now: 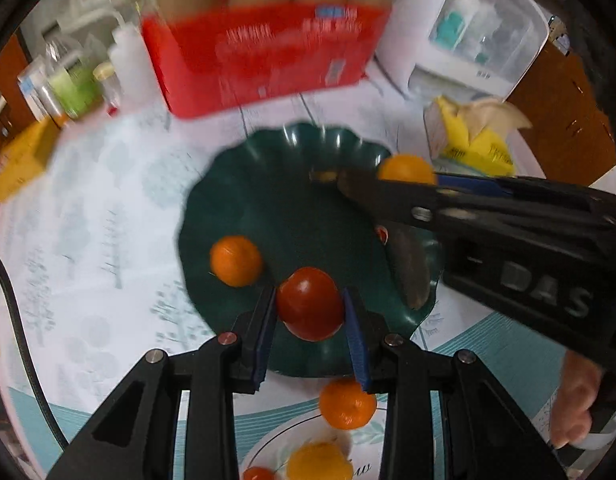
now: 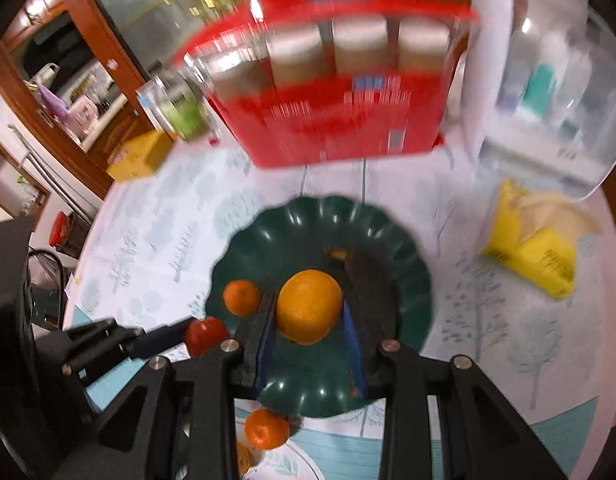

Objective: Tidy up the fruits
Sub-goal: 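Carry the tomato and tangerine onto the green plate and open both tools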

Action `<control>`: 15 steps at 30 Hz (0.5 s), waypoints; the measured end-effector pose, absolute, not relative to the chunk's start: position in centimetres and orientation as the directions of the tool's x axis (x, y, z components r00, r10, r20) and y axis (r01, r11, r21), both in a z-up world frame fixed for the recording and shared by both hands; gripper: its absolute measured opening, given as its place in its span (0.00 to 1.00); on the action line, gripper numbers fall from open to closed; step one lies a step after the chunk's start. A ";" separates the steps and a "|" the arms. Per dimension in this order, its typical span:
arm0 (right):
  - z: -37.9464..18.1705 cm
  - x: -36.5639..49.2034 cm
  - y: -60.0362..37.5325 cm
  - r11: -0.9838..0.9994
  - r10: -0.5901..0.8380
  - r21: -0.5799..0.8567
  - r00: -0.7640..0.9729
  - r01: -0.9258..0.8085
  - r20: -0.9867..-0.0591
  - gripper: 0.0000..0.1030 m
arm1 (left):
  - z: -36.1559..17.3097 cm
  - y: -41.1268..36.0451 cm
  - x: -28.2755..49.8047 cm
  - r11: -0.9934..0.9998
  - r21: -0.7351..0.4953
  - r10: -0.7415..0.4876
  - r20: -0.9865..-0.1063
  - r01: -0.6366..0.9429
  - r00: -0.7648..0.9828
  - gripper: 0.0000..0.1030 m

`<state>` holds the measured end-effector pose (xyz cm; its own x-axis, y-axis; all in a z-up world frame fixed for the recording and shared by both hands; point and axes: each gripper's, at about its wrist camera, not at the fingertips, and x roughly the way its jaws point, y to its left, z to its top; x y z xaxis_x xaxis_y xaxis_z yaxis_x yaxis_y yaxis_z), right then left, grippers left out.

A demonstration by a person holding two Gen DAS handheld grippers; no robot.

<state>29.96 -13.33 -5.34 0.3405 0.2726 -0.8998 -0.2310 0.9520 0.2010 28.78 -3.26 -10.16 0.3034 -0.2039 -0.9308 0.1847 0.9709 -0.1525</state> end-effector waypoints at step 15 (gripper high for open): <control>-14.1 31.3 -12.0 0.947 0.279 0.237 0.190 -0.217 -0.941 0.33 | -16.0 -2.7 30.1 0.974 -0.195 -0.218 -0.945 0.113 0.245 0.63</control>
